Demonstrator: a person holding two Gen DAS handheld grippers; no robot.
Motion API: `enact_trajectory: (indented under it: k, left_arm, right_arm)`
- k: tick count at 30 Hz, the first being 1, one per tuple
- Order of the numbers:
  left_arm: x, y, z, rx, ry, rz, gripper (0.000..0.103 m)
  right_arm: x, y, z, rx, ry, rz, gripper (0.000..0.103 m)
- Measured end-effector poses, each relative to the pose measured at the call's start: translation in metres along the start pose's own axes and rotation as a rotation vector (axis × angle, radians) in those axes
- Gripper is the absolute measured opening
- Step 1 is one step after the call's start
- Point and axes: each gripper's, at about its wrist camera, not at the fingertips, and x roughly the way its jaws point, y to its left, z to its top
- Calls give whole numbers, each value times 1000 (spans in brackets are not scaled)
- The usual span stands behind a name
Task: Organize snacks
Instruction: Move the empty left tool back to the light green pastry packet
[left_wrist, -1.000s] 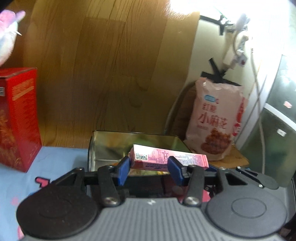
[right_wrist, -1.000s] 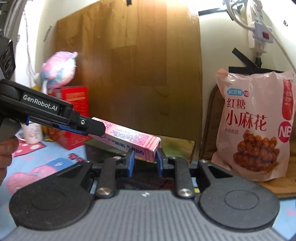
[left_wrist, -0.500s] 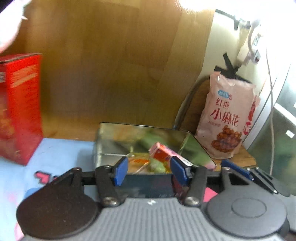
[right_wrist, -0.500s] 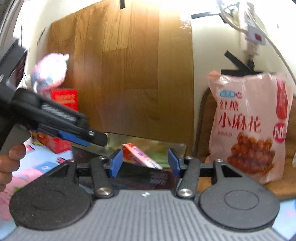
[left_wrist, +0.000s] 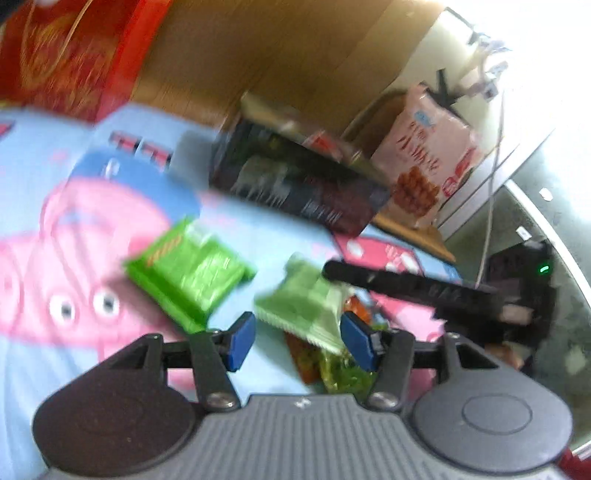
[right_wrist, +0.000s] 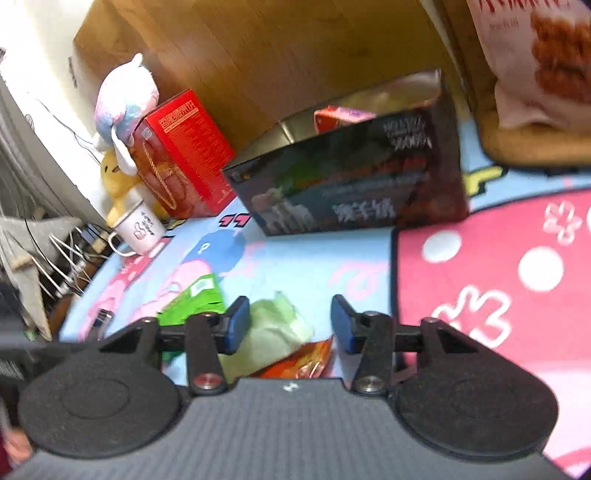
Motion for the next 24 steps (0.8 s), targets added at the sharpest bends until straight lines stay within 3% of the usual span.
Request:
enact_trajectory:
  k: [5,11,14,15,17,24]
  left_arm:
    - [-14,13,-10,-43,-11,-21,46]
    - [-50,25,-28,-30,-62,-3,47]
    - [-68,36,-35,-36,-87,16,47]
    - [-73,40,-37,-43,-95,27,47]
    - [-77,46,-36,-55,-101,41,47]
    - [-64,38,-27,-11,-96,35,50]
  right_arm:
    - [-8,46,-15,-109,38,57,31]
    - [-10,89,-52,-218,95,94,34]
    - [-15,102,-65,-274,94,134,41]
    - [-17,107,-69,-305,86,123,48]
    - [-24,116,-79,-389,57,80,51]
    - [-23,117,-99,-504,90,-4,50]
